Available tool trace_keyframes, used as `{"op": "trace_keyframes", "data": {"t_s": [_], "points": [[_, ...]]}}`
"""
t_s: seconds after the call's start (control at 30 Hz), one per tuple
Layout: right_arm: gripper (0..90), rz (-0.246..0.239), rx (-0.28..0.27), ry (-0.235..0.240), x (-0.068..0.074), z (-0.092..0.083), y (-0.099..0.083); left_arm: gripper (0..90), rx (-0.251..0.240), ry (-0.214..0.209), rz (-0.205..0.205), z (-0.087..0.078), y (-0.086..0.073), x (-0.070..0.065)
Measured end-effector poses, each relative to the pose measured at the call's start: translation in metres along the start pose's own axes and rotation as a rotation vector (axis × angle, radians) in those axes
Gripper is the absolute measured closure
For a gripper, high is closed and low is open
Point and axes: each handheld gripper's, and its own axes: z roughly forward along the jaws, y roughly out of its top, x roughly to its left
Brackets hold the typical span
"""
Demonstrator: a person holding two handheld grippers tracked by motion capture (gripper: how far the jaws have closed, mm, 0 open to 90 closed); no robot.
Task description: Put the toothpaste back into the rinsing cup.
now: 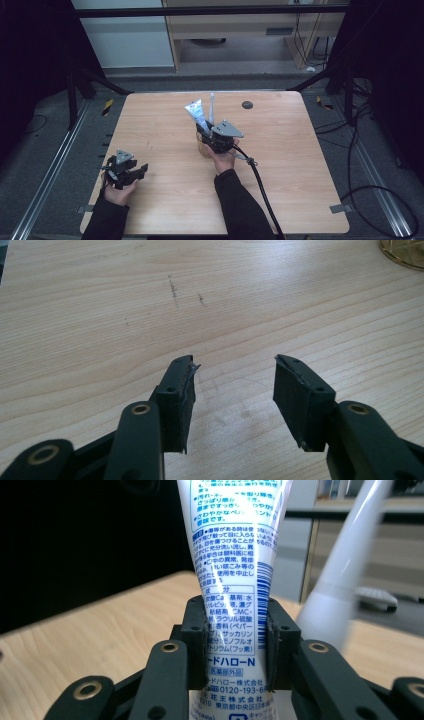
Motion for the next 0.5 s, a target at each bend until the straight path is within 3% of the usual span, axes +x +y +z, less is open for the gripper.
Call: {"op": "trace_keyframes", "data": {"t_s": [0.03, 0.07, 0.1, 0.3, 0.5], "points": [[68.8, -0.005, 0.032, -0.005, 0.001, 0.002, -0.004, 50.2, 0.000, 0.000, 0.000, 0.000, 0.000, 0.000], [68.8, -0.035, 0.038, -0.009, 0.002, 0.003, -0.009, 50.2, -0.002, 0.000, 0.001, 0.000, 0.000, 0.000], [68.8, -0.027, 0.023, -0.014, 0.003, 0.001, -0.011, 50.2, -0.002, 0.000, -0.001, 0.000, 0.000, 0.000], [66.4, -0.038, 0.042, -0.012, 0.002, 0.000, -0.009, 50.1, 0.000, -0.001, -0.001, 0.000, 0.000, 0.000], [61.7, -0.048, 0.106, -0.006, 0.003, -0.002, -0.001, 50.1, 0.003, -0.001, -0.001, 0.001, 0.000, 0.000]]}}
